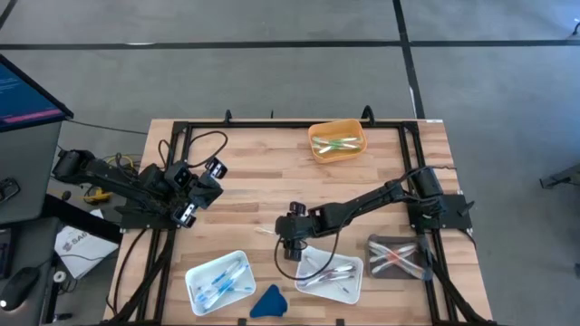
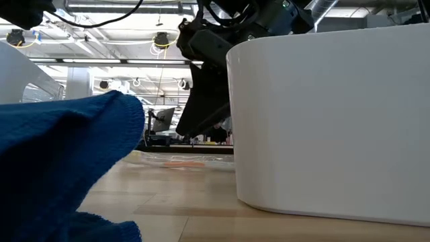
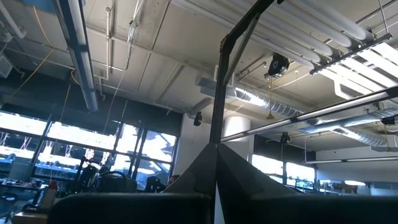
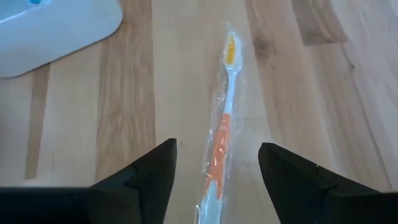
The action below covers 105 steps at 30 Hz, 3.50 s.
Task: Pick & Place Toothbrushes
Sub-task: Put the orange toothbrush into the black bin
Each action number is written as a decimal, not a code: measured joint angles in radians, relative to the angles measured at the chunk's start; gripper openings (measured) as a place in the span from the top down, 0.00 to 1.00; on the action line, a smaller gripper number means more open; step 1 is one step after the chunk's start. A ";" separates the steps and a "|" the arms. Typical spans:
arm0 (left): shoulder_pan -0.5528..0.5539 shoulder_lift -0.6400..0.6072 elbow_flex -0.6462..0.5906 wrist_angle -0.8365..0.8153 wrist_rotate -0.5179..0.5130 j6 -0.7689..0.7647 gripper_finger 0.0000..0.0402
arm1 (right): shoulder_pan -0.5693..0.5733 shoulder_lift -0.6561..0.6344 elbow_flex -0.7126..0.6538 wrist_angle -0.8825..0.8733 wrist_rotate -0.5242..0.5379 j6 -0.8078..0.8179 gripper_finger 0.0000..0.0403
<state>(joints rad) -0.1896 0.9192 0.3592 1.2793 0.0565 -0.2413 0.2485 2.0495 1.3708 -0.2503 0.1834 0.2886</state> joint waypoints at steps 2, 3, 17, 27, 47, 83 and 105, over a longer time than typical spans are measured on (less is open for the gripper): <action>0.000 0.000 0.000 0.000 0.000 0.000 0.99 | 0.000 0.000 0.000 0.000 0.001 0.003 0.46; 0.000 0.000 0.000 0.000 0.000 0.000 0.99 | 0.000 0.000 0.000 -0.001 0.002 0.014 0.46; 0.000 0.000 0.000 0.000 0.000 0.001 0.99 | 0.001 0.000 0.000 -0.007 -0.028 0.056 0.51; 0.000 0.000 0.000 0.000 0.000 0.001 0.99 | 0.025 0.000 -0.001 -0.019 -0.055 0.076 0.52; 0.000 0.000 0.000 0.000 -0.005 0.001 0.99 | -0.023 0.000 -0.002 0.027 -0.052 0.191 0.54; 0.001 0.000 0.000 0.001 -0.004 0.002 0.99 | -0.025 0.111 0.066 0.064 -0.033 0.193 0.60; 0.002 0.000 0.000 0.001 -0.004 0.001 0.99 | 0.007 0.114 0.068 0.072 -0.023 -0.129 0.52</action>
<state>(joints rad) -0.1879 0.9192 0.3595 1.2800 0.0525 -0.2401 0.2560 2.1632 1.4384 -0.1783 0.1607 0.1601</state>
